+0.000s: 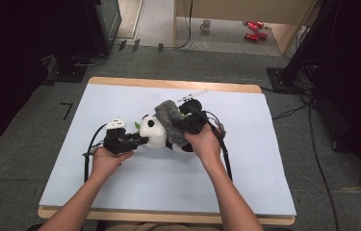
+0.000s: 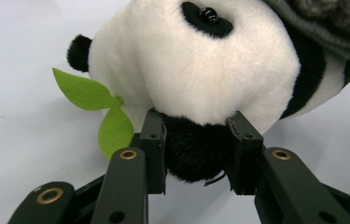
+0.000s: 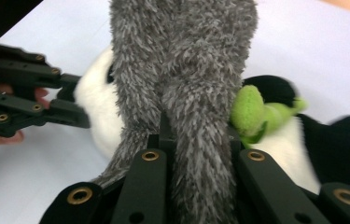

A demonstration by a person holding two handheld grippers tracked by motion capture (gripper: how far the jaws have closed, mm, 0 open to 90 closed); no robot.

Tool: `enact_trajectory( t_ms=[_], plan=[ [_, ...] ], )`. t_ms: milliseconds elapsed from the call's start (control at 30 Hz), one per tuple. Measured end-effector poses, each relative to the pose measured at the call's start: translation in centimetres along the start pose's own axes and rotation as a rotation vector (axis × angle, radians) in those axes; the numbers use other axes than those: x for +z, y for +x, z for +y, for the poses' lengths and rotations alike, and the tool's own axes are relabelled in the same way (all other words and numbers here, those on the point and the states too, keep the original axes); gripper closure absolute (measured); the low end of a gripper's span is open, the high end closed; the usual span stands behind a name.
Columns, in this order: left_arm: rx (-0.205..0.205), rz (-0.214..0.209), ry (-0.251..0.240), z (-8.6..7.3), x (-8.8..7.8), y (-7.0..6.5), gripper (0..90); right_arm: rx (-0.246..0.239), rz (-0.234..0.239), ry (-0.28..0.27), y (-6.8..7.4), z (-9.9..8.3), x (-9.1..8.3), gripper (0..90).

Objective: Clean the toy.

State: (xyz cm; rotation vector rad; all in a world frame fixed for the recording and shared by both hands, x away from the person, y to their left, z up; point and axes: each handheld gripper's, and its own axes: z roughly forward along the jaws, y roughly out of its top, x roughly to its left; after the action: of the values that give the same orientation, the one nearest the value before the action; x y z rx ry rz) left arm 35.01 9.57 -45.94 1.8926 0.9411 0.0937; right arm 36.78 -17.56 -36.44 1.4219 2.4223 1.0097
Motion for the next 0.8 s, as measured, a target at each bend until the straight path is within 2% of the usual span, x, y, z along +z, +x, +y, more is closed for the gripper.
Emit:
enact_trajectory(
  t_ms=[67,133,300,467,600,800],
  plan=[
    [0.003,0.0,-0.001,-0.1,0.0,0.1,65.3,0.017,0.001,-0.005,-0.5,0.1,-0.4,79.7],
    [0.014,0.007,0.004,-0.1,0.0,0.0,65.3,0.041,0.029,-0.01,-1.0,0.2,-1.0,79.9],
    [0.03,0.013,0.023,-0.3,0.0,-0.1,65.2,0.023,0.037,-0.044,-0.8,0.7,-2.5,79.8],
    [0.049,0.013,0.034,-0.4,0.0,-0.1,65.1,0.046,0.063,-0.082,-1.4,1.5,-3.8,79.7],
    [0.085,0.023,0.053,-0.6,0.0,-0.2,65.0,0.069,0.049,-0.113,-2.3,1.9,-4.8,79.7],
    [0.086,0.019,0.058,-0.7,0.0,-0.2,64.9,0.091,0.015,-0.097,-3.8,1.7,-4.6,79.7]
  ],
)
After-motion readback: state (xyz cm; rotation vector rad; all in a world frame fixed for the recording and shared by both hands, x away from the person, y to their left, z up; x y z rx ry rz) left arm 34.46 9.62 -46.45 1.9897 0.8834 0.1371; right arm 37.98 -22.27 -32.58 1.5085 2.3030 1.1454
